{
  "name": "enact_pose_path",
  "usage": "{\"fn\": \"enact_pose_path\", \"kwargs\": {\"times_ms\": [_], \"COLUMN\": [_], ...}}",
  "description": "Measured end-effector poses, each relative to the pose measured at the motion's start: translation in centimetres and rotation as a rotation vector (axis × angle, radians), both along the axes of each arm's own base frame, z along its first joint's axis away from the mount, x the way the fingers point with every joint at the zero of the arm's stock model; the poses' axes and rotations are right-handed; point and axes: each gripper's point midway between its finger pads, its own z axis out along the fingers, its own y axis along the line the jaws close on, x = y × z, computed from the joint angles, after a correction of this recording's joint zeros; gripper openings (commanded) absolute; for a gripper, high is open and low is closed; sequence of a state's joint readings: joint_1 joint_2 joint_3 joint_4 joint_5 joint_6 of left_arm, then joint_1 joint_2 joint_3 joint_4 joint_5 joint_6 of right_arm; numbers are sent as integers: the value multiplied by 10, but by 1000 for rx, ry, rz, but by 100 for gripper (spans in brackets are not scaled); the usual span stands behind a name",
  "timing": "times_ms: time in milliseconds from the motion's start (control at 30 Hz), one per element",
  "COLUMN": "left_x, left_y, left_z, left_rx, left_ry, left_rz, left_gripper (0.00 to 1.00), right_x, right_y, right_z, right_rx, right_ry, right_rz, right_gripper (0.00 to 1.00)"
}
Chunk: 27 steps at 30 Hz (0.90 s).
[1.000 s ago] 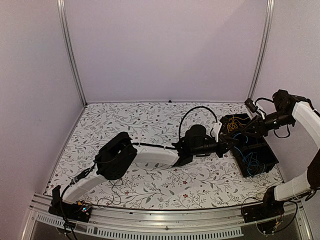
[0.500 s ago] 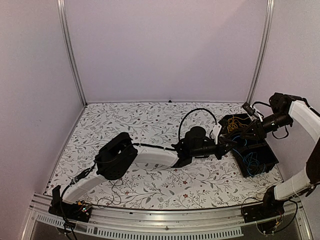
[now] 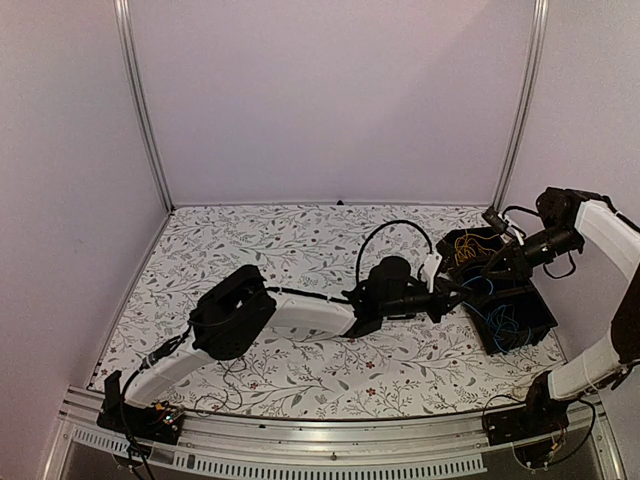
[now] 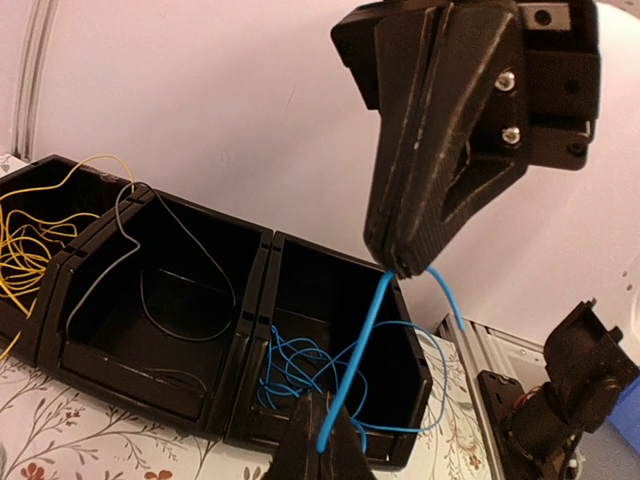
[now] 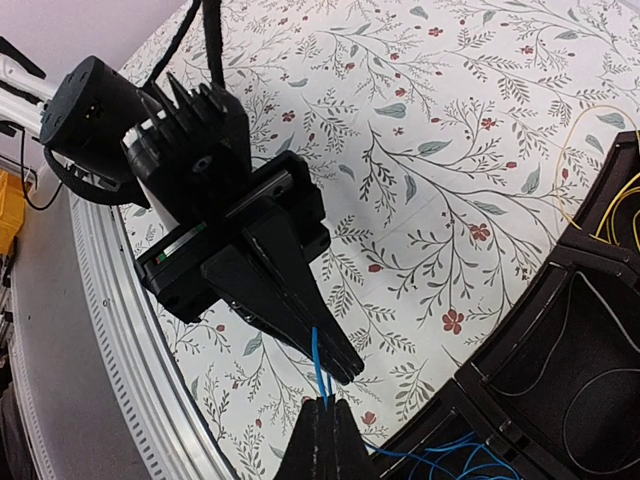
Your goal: Untangle the cables
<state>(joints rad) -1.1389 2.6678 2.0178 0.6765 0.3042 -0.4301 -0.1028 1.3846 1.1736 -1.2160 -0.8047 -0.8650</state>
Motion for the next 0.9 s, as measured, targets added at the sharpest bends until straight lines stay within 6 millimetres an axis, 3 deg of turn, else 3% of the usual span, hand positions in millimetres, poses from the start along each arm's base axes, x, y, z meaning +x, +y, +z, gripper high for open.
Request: {"fn": "enact_pose_path", "kwargs": {"times_ms": [100, 500, 533, 567, 600, 633, 767, 900], "left_x": [0, 0, 0, 0, 0, -1, -2, -3], "left_y": [1, 4, 4, 4, 4, 4, 5, 6], "left_z": [-1, -7, -8, -8, -7, -7, -8, -10], "left_rx": [3, 12, 14, 13, 11, 10, 5, 6], "left_ry": [-8, -16, -17, -18, -20, -21, -25, -26], "left_rz": [3, 10, 10, 10, 9, 7, 2, 0], "left_gripper": [7, 0, 0, 0, 0, 0, 0, 0], "right_x": [0, 12, 13, 13, 13, 13, 9, -3], "right_y": [-1, -13, -16, -16, -18, -19, -17, -12], "right_z": [1, 20, 21, 22, 23, 24, 22, 3], "right_rx": [-14, -112, -128, -134, -144, -147, -138, -107], "right_ry": [-4, -76, -83, -87, -95, -96, -81, 4], "right_rz": [2, -4, -8, -10, -11, -15, -11, 7], "right_gripper": [0, 0, 8, 30, 45, 51, 63, 66]}}
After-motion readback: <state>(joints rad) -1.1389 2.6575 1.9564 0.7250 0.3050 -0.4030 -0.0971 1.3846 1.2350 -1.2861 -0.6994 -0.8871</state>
